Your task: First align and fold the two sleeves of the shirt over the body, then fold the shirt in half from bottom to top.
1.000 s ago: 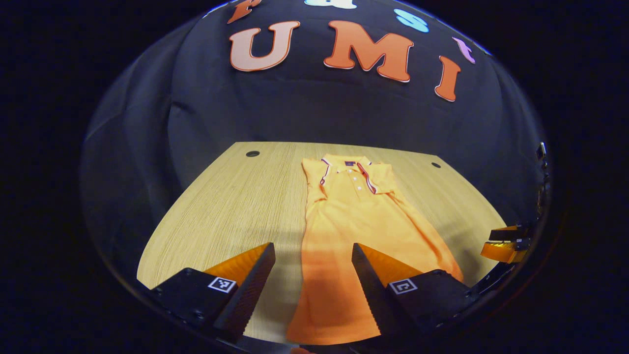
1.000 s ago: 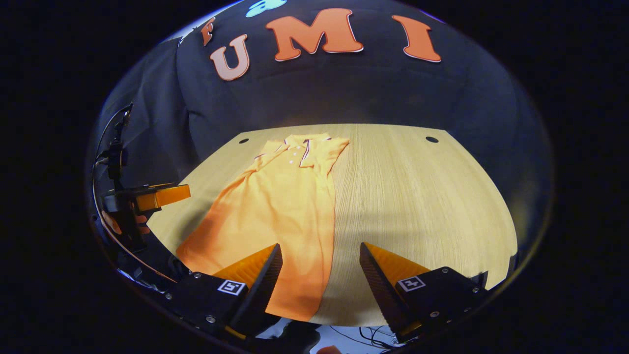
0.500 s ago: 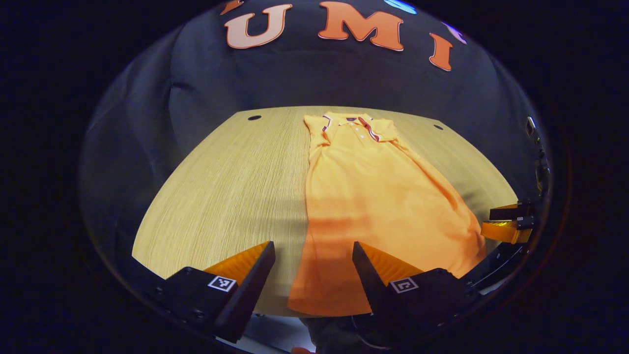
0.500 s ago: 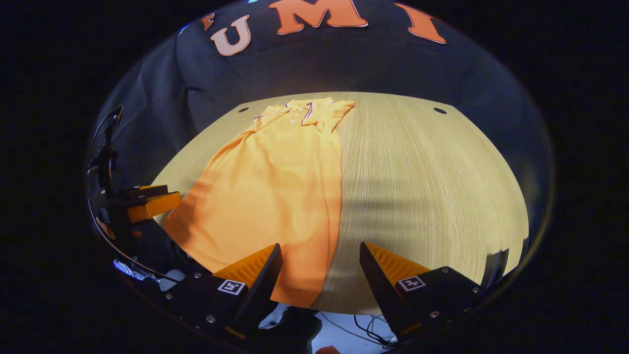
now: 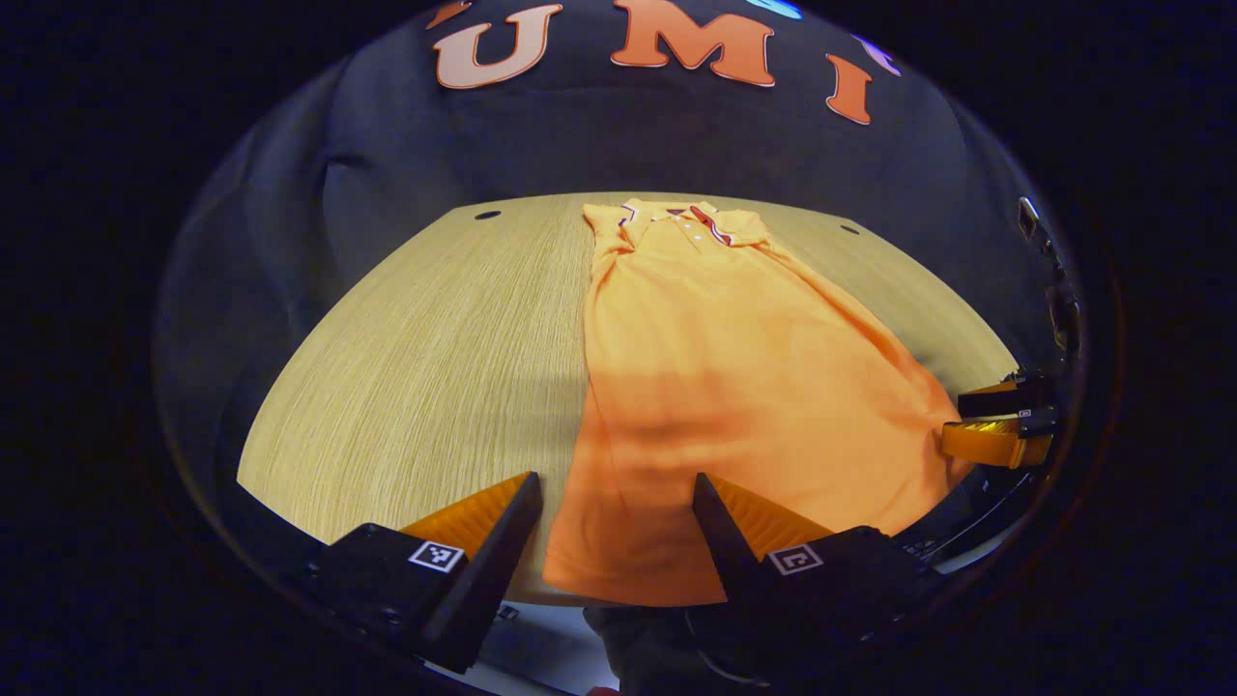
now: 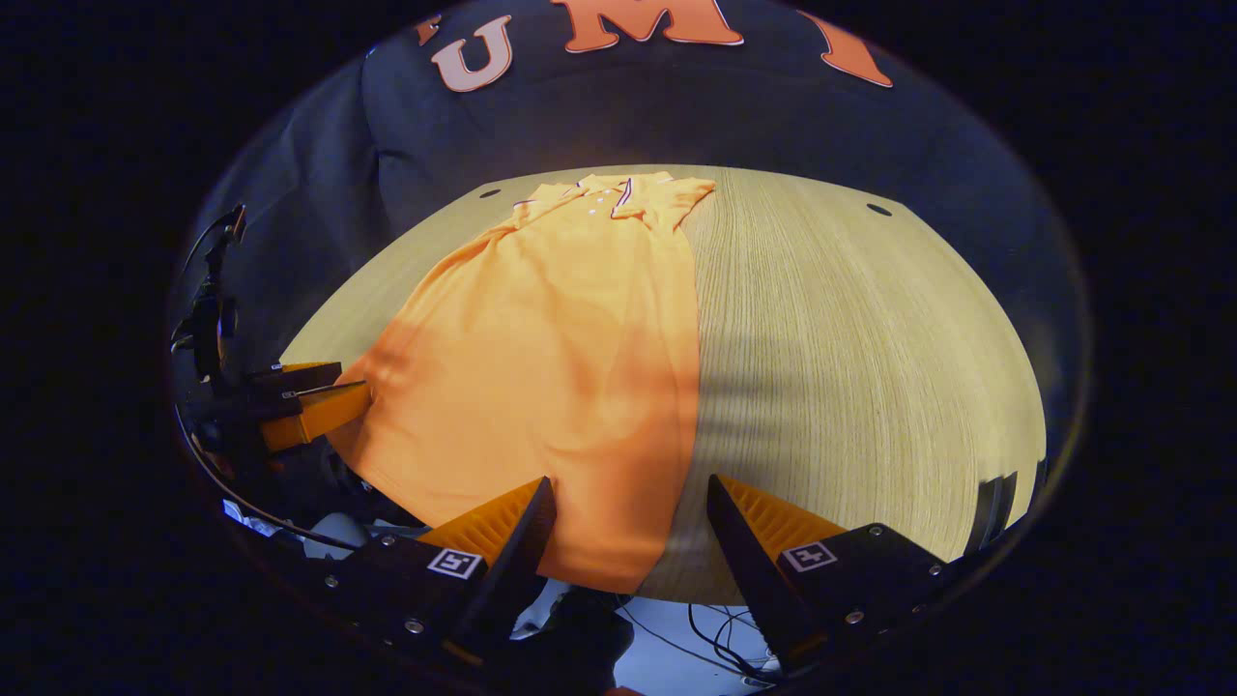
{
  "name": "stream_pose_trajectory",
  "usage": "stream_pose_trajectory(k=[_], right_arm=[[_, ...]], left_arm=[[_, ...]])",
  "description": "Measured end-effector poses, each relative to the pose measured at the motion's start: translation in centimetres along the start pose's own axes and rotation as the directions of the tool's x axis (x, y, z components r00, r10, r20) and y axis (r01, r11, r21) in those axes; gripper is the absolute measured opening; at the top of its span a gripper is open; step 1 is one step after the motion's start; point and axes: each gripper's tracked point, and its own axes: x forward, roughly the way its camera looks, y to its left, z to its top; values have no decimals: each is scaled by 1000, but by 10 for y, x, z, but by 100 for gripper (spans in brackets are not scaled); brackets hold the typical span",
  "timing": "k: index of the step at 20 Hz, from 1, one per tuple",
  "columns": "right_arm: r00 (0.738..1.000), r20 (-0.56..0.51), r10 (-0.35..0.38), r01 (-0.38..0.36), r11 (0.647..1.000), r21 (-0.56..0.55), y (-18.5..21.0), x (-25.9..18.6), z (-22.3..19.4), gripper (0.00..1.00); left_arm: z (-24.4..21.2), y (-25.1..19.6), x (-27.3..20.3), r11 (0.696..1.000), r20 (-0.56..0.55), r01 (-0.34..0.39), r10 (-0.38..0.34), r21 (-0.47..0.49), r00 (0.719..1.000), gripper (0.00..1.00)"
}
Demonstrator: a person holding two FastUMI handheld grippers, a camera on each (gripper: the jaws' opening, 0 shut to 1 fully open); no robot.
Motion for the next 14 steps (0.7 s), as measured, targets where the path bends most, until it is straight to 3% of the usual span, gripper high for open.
stream_pose_trajectory(k=[3, 7, 8, 9, 12, 14], right_arm=[[999, 15, -47, 48, 997, -64, -3, 3, -3, 97], [996, 7, -89, 89, 993, 72, -14, 2, -1, 68], [996, 12, -92, 90, 987, 132, -16, 1, 0, 52], [996, 13, -91, 88, 981, 173, -17, 2, 0, 45], [995, -3, -95, 93, 967, 237, -20, 4, -1, 15], [996, -24, -87, 90, 967, 238, -18, 8, 1, 16]], left_arm=[[2, 0, 0, 1000, 65, -1, 1, -2, 998, 98], [4, -7, 6, 1000, 74, 2, -1, -12, 997, 94], [5, -8, 7, 1000, 70, 0, 1, -10, 998, 77], [6, -9, 8, 1000, 63, -4, 5, -3, 998, 60], [10, -14, 13, 999, 4, 33, -32, -22, 999, 58], [11, -14, 14, 999, -11, 23, -23, -45, 1000, 9]])
